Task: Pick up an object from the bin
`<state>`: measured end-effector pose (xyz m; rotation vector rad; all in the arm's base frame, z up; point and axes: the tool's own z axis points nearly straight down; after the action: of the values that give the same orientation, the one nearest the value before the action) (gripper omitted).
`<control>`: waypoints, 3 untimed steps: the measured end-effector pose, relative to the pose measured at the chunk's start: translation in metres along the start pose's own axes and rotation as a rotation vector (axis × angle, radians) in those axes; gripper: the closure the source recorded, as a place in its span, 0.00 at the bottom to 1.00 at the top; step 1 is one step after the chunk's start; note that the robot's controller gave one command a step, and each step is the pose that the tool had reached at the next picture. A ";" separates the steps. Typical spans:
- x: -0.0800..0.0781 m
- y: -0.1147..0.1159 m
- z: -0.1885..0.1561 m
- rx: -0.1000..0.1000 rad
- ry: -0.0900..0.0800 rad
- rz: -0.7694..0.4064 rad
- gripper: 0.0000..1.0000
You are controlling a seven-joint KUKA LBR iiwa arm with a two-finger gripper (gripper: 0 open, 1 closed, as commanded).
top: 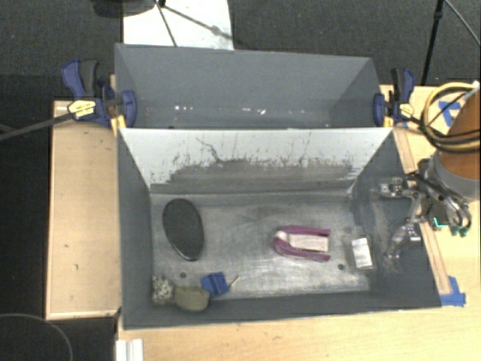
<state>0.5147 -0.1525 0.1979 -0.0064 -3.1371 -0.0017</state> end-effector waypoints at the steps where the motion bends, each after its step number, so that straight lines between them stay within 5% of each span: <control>1: -0.028 0.051 0.084 -0.003 -0.001 0.068 0.00; 2: 0.010 0.099 0.128 0.000 -0.006 -0.084 0.00; 3: 0.009 0.097 0.126 0.002 -0.007 -0.085 1.00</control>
Offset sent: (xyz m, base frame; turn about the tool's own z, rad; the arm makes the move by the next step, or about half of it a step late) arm 0.0279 0.0465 -0.0802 0.0727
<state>0.5058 -0.0550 0.0720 0.1276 -3.1418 0.0008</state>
